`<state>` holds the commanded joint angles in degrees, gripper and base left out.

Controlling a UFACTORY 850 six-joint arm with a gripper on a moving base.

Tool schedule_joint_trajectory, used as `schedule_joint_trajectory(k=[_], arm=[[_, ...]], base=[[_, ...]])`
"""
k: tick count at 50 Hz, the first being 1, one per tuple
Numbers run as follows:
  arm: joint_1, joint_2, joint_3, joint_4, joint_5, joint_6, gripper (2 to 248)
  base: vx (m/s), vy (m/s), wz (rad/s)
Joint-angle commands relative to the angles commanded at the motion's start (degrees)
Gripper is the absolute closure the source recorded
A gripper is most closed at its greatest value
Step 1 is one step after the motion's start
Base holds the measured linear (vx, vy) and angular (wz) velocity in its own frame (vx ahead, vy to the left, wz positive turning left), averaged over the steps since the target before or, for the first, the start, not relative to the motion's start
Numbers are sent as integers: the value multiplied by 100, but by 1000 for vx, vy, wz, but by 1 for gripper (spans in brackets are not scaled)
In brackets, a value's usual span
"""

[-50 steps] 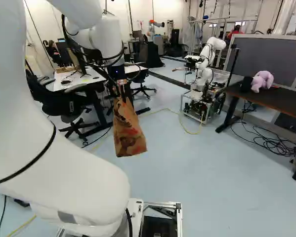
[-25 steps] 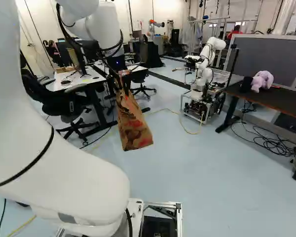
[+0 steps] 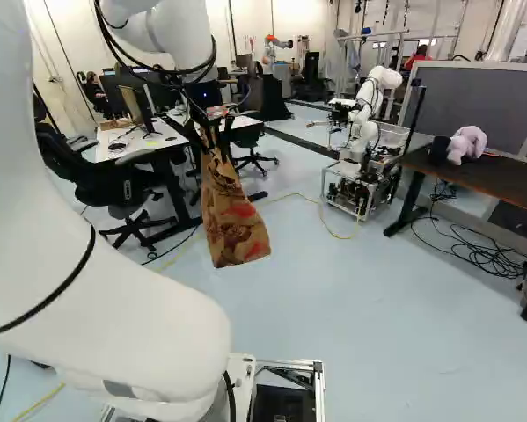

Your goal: Pick up the bag on the ground and place it on the table

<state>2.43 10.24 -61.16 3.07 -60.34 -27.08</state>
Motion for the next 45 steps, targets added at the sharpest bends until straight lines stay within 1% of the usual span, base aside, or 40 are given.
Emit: schedule_joint_trajectory(k=[32,45], arm=[[-18,-16,-606,0,-1128,0,229],[-24,-103,-789,0,-1442,0,229]], base=[[0,0,0],[0,0,0]])
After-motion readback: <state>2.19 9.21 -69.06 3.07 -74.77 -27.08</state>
